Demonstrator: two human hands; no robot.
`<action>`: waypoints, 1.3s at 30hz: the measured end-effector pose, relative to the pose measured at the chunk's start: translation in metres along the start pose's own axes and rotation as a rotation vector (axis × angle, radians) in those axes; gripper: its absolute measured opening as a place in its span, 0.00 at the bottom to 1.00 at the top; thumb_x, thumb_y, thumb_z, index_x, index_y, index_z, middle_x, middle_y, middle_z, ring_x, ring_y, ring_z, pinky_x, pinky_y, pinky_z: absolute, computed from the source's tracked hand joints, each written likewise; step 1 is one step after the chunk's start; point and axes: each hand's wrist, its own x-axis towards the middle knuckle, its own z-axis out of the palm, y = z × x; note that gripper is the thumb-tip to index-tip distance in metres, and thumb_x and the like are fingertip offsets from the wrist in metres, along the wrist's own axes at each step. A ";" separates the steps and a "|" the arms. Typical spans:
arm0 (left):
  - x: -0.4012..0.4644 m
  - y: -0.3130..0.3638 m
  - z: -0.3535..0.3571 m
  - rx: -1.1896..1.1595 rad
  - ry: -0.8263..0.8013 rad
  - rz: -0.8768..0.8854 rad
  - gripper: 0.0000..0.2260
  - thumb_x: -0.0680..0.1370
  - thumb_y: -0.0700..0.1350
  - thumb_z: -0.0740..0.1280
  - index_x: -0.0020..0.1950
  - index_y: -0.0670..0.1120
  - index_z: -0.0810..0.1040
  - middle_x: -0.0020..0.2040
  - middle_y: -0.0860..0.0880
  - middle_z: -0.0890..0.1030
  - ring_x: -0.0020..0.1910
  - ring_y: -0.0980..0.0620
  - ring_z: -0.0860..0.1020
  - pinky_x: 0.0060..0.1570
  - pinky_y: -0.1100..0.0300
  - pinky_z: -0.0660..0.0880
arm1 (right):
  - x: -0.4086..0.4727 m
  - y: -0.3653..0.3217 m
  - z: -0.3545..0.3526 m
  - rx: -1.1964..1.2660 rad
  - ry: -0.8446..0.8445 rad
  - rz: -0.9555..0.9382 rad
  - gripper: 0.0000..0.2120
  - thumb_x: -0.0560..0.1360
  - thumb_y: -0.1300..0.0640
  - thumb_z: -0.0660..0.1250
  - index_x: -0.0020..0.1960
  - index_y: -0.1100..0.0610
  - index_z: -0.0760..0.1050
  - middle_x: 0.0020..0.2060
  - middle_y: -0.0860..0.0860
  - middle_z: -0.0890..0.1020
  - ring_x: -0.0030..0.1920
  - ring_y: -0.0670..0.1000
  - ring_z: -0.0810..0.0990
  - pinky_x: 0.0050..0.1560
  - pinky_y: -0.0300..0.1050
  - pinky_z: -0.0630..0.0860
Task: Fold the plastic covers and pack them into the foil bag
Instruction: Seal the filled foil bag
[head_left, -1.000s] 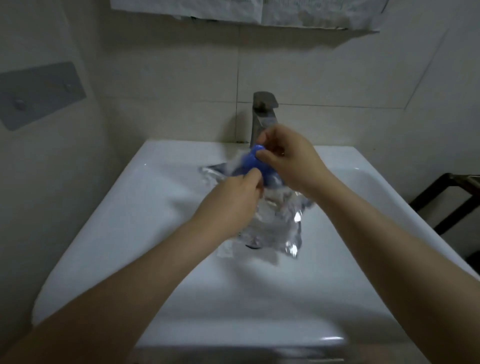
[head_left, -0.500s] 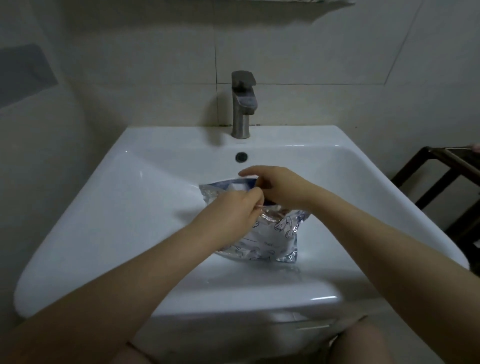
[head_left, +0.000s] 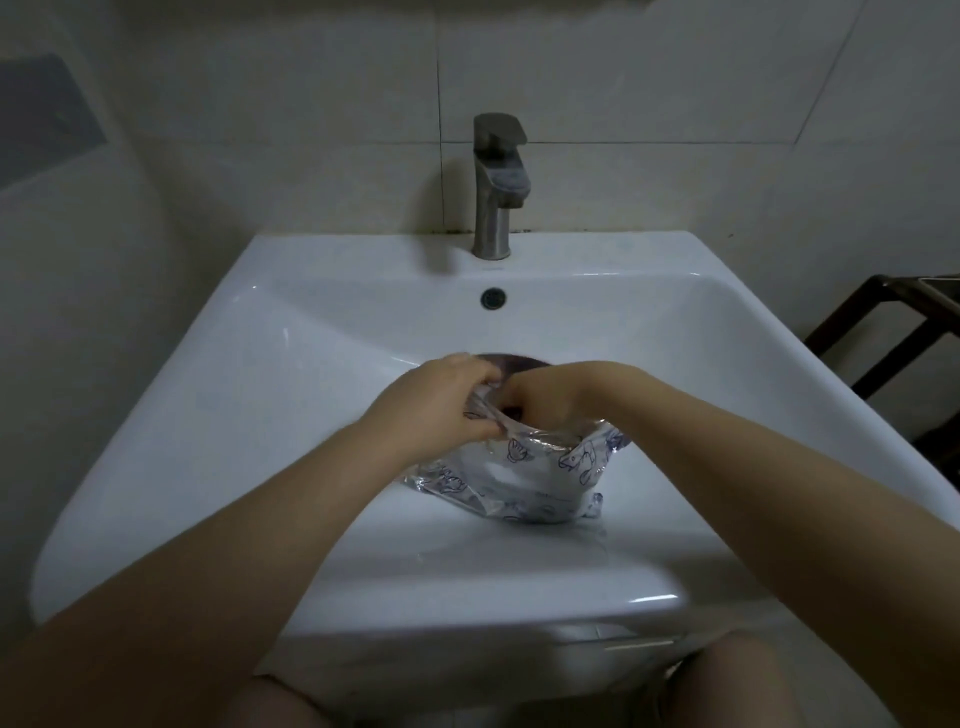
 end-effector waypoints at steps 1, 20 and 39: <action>0.001 -0.002 -0.002 0.000 -0.022 -0.023 0.17 0.72 0.50 0.71 0.59 0.50 0.77 0.54 0.51 0.78 0.51 0.52 0.77 0.50 0.55 0.74 | -0.001 -0.001 -0.002 0.031 0.010 0.001 0.10 0.79 0.59 0.58 0.42 0.47 0.70 0.36 0.41 0.73 0.39 0.45 0.72 0.46 0.42 0.65; 0.019 -0.006 -0.009 -0.344 0.395 -0.179 0.05 0.74 0.43 0.70 0.48 0.48 0.77 0.45 0.52 0.78 0.38 0.54 0.76 0.37 0.69 0.69 | -0.059 0.062 0.009 0.555 0.598 0.104 0.04 0.76 0.58 0.67 0.42 0.54 0.76 0.45 0.54 0.79 0.42 0.50 0.75 0.45 0.45 0.70; 0.012 -0.021 0.016 -0.883 -0.059 -0.486 0.33 0.58 0.51 0.81 0.59 0.44 0.75 0.56 0.43 0.80 0.55 0.46 0.79 0.58 0.50 0.75 | -0.082 0.067 -0.009 0.873 0.851 -0.005 0.13 0.73 0.70 0.67 0.48 0.53 0.76 0.36 0.50 0.81 0.36 0.48 0.78 0.36 0.36 0.74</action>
